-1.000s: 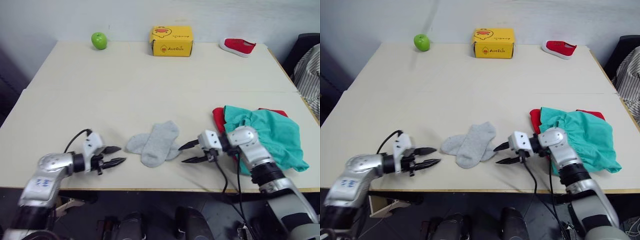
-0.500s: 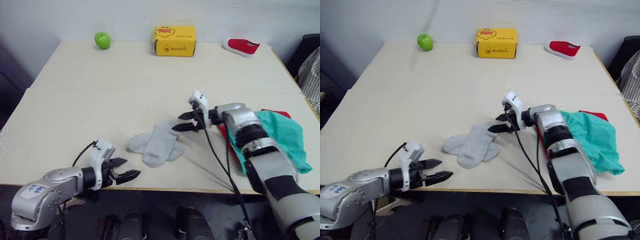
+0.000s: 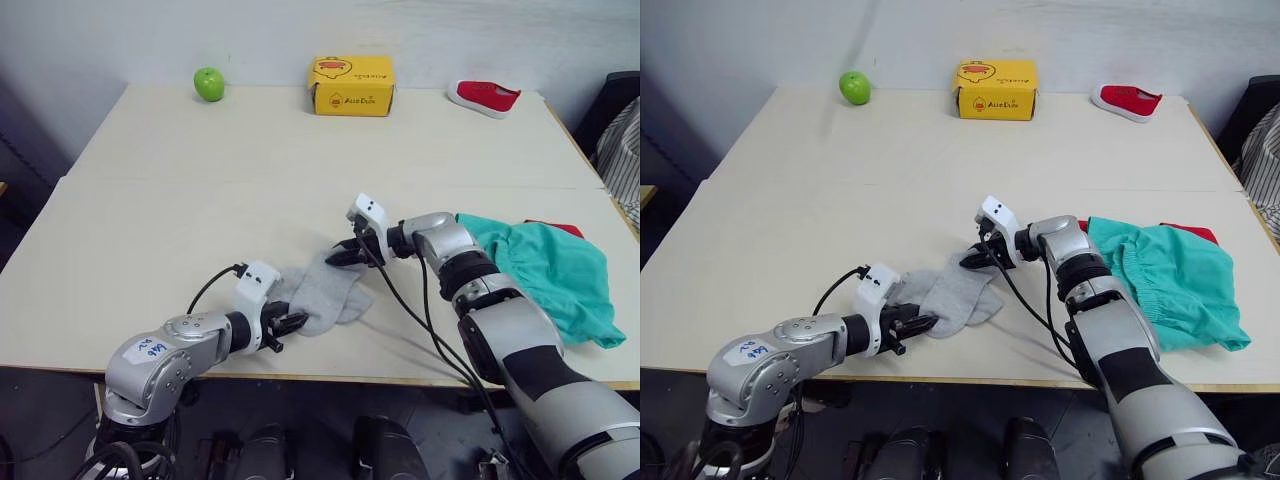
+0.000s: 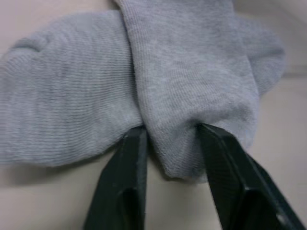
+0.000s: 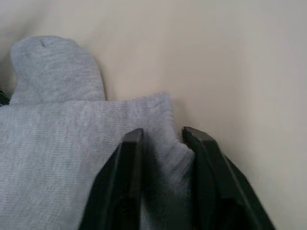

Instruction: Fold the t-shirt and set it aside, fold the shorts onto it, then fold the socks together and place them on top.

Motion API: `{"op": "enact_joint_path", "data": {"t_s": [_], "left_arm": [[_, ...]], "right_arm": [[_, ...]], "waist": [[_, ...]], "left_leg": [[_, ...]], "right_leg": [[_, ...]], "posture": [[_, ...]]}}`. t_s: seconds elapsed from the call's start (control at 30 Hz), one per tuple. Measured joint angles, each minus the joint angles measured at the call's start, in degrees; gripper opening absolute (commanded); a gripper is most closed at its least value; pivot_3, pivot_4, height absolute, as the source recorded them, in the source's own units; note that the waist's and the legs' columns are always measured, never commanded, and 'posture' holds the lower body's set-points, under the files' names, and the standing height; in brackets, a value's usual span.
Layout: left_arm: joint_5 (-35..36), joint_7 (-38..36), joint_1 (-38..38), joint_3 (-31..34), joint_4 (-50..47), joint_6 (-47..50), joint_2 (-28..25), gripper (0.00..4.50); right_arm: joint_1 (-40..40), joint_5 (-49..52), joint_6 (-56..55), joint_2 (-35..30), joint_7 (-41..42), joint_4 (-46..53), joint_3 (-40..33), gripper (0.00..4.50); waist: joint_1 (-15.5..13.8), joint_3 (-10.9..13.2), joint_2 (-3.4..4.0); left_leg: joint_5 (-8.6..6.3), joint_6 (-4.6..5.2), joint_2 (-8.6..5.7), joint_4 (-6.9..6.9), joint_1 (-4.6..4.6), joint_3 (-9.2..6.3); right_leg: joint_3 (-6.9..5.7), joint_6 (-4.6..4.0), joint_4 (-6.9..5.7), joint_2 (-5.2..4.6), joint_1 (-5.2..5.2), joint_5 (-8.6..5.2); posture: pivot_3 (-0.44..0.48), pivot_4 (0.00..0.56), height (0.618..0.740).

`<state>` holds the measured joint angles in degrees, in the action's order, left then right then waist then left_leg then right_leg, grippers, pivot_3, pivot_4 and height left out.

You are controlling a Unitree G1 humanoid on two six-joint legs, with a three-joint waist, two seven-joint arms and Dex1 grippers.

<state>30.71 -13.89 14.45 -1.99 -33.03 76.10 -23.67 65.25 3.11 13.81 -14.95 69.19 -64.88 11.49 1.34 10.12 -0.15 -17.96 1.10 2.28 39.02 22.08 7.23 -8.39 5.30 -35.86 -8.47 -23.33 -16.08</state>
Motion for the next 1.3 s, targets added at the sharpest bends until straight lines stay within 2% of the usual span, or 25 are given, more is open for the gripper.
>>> {"op": "enact_joint_path", "data": {"t_s": [0.07, 0.1, 0.37, 0.47, 0.57, 0.6, 0.67, 0.8, 0.97, 1.1, 1.3], "left_arm": [[0.0, -0.5, -0.2, 0.2, 0.0, 0.0, -0.4, 0.13], [0.4, -1.4, -0.3, 0.6, 0.0, 0.0, -1.0, 0.04], [6.0, -10.1, -2.0, 9.3, 1.0, 0.1, -6.8, 0.04], [9.0, -16.4, -1.9, 12.1, 1.3, -2.9, -11.4, 0.04], [9.1, -24.5, -1.3, 13.3, 3.1, -10.7, -18.6, 0.04], [8.3, -28.2, -0.1, 12.9, 5.5, -14.6, -21.8, 0.04], [7.6, -31.5, 1.9, 12.1, 9.1, -17.2, -24.0, 0.04], [5.8, -40.9, 9.0, 6.4, 20.1, -22.1, -28.3, 0.04], [-2.6, -49.7, 19.6, -4.1, 37.1, -31.6, -28.3, 0.04], [-7.7, -53.3, 24.8, -8.3, 47.2, -37.2, -25.6, 0.04], [-12.9, -56.7, 29.5, -10.9, 56.4, -42.2, -21.6, 0.04]], "right_arm": [[-0.6, 0.2, -0.6, 0.0, 0.2, 0.1, -0.9, 0.00], [-0.8, 0.3, -1.2, -0.1, 0.4, 0.3, -1.4, 0.00], [-3.0, 3.0, -1.3, -3.8, 3.8, 8.4, -5.8, 0.00], [-7.1, 5.7, 3.9, -5.2, 4.3, 17.3, -7.4, 0.00], [-13.9, 8.9, 12.5, -7.9, 2.9, 31.8, -8.3, 0.00], [-17.7, 11.1, 17.8, -8.4, 0.7, 39.6, -9.8, 0.00], [-21.1, 13.2, 22.5, -9.0, -1.9, 46.6, -10.8, 0.00], [-31.5, 16.9, 29.3, -8.6, -9.5, 63.3, -13.3, 0.00], [-44.7, 18.3, 31.1, -1.2, -23.6, 79.2, -14.0, 0.00], [-51.5, 15.7, 28.1, 2.8, -32.1, 84.1, -10.5, 0.00], [-56.9, 11.5, 22.1, 3.1, -37.3, 86.1, -5.1, 0.00]], "waist": [[0.1, 0.0, 0.00], [0.2, 0.0, 0.00], [0.5, 0.1, -0.02], [0.4, 0.1, -0.02], [0.1, 0.1, -0.02], [0.1, 0.1, -0.02], [0.1, 0.1, 0.00], [-0.1, 0.1, -0.02], [0.2, 0.1, -0.01], [0.3, 0.2, -0.09], [0.3, 0.2, -0.27]], "left_leg": [[-0.01, -0.01, 0.03, -0.02, 0.01, 0.00], [-0.01, -0.02, 0.06, -0.02, 0.03, 0.01], [-0.08, -0.17, 0.37, -0.03, 0.17, 0.14], [-0.09, -0.21, 0.43, -0.03, 0.23, 0.16], [-0.12, -0.24, 0.41, -0.04, 0.29, 0.13], [-0.13, -0.24, 0.40, -0.04, 0.30, 0.13], [-0.13, -0.24, 0.40, -0.06, 0.29, 0.20], [-0.16, -0.29, 0.44, -0.15, 0.29, 0.24], [-0.16, -0.30, 0.37, -0.26, 0.29, 0.52], [-0.18, -0.35, 0.40, -0.27, 0.35, 0.80], [-0.19, -0.33, 0.42, -0.22, 0.37, 1.21]], "right_leg": [[0.00, 0.00, 0.01, 0.01, -0.02, 0.00], [0.00, 0.00, 0.02, 0.04, -0.04, 0.00], [0.07, -0.06, 0.13, 0.33, -0.25, -0.03], [0.09, -0.10, 0.13, 0.38, -0.35, -0.05], [0.06, -0.13, 0.19, 0.37, -0.38, -0.07], [0.05, -0.13, 0.21, 0.37, -0.38, -0.07], [0.01, -0.13, 0.21, 0.36, -0.39, -0.07], [-0.29, -0.14, 0.24, 0.47, -0.47, -0.08], [-0.18, -0.14, 0.23, 0.64, -0.63, -0.08], [0.11, -0.14, 0.16, 0.86, -0.92, -0.08], [0.60, -0.12, -0.04, 0.95, -1.24, -0.07]], "posture": [[0.000, 0.150, 0.740], [0.000, 0.150, 0.740], [0.000, 0.150, 0.740], [0.000, 0.150, 0.740], [0.000, 0.150, 0.740], [0.000, 0.150, 0.740], [0.000, 0.150, 0.740], [0.000, 0.150, 0.740], [0.000, 0.150, 0.740], [0.000, 0.150, 0.740], [0.000, 0.150, 0.740]]}}
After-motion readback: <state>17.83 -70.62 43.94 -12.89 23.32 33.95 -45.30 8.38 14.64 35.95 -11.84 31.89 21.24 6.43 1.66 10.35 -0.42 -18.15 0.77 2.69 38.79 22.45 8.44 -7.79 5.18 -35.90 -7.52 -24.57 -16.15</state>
